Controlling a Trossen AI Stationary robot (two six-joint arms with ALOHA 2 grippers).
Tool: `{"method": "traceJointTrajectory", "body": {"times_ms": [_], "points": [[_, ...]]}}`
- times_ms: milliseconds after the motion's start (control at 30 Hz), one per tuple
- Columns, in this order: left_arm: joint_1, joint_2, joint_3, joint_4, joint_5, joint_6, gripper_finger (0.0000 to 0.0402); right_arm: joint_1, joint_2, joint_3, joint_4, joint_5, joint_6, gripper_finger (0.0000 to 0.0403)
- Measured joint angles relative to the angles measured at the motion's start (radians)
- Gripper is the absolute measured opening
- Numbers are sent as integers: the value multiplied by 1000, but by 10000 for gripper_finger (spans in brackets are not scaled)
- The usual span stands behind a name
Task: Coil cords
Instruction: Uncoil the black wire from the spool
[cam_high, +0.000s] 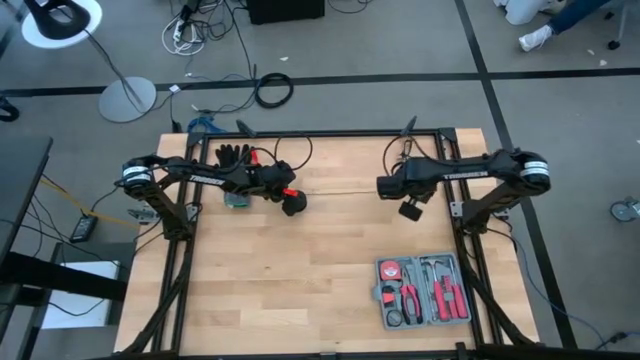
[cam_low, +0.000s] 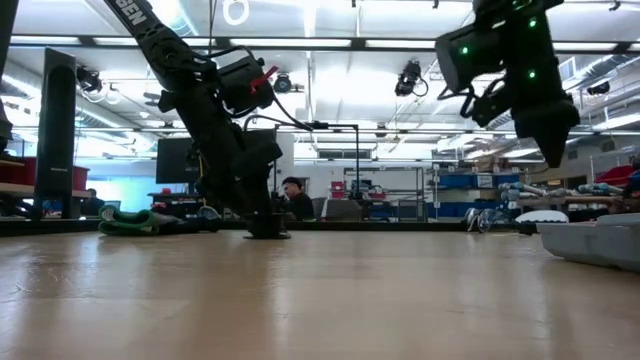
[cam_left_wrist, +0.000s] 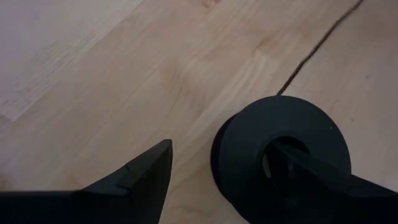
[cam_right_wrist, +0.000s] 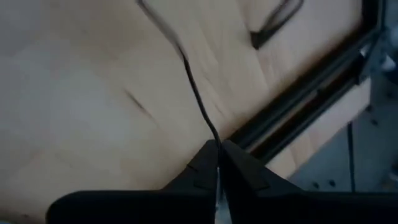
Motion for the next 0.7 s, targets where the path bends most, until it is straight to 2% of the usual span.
{"method": "traceJointTrajectory", "body": {"times_ms": [100,233,433,500,567,700], "points": [[0,0,0,1,-1,0,264,0,-41,0,4,4,-14,22],[0,0,0,1,3,0,264,0,-88,0,102,-47,-81,54],[0,0,0,2,14,0,264,-1,-135,0,249,-51,-149,122],[0,0,0,3,14,0,264,-7,-138,0,364,-34,-189,144],[0,0,-1,7,14,0,264,-11,-130,-8,550,-44,-263,164],[0,0,-1,11,15,1,264,-19,-57,-51,1000,-153,-438,193]]}}
